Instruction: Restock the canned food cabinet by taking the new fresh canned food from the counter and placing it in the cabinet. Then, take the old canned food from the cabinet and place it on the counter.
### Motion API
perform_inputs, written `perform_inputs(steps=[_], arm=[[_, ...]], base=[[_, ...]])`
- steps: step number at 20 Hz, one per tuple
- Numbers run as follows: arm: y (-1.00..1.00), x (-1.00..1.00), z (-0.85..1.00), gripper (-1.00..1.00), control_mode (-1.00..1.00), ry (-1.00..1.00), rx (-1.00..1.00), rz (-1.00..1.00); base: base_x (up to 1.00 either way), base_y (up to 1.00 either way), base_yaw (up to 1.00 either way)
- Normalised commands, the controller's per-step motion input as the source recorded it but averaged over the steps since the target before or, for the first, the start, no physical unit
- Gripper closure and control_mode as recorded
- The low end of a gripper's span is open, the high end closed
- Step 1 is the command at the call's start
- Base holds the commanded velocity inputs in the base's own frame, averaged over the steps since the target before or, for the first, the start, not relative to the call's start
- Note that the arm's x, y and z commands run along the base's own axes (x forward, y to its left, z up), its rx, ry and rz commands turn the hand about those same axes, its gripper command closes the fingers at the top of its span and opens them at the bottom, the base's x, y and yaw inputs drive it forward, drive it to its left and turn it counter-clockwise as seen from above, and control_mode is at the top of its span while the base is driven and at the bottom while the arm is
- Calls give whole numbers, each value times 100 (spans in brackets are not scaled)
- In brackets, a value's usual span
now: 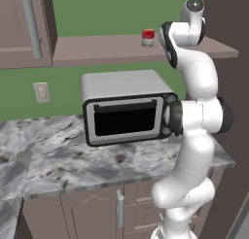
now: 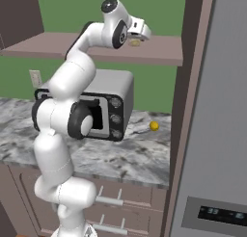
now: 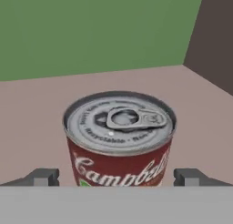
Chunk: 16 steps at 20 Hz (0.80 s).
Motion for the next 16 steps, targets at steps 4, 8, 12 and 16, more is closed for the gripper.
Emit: perform_inputs(steps=[4,8,12,16], arm=[[0,36,-4,-100,-100,0,0,0],[-1,2,-1,100,-100,0,0,1],[-8,-75,-2,100,-100,-5,0,0],[-3,-100,-1,100,-100,-23,0,6]], base=[[0,0,0],[0,0,0],[0,0,0],[0,0,0]])
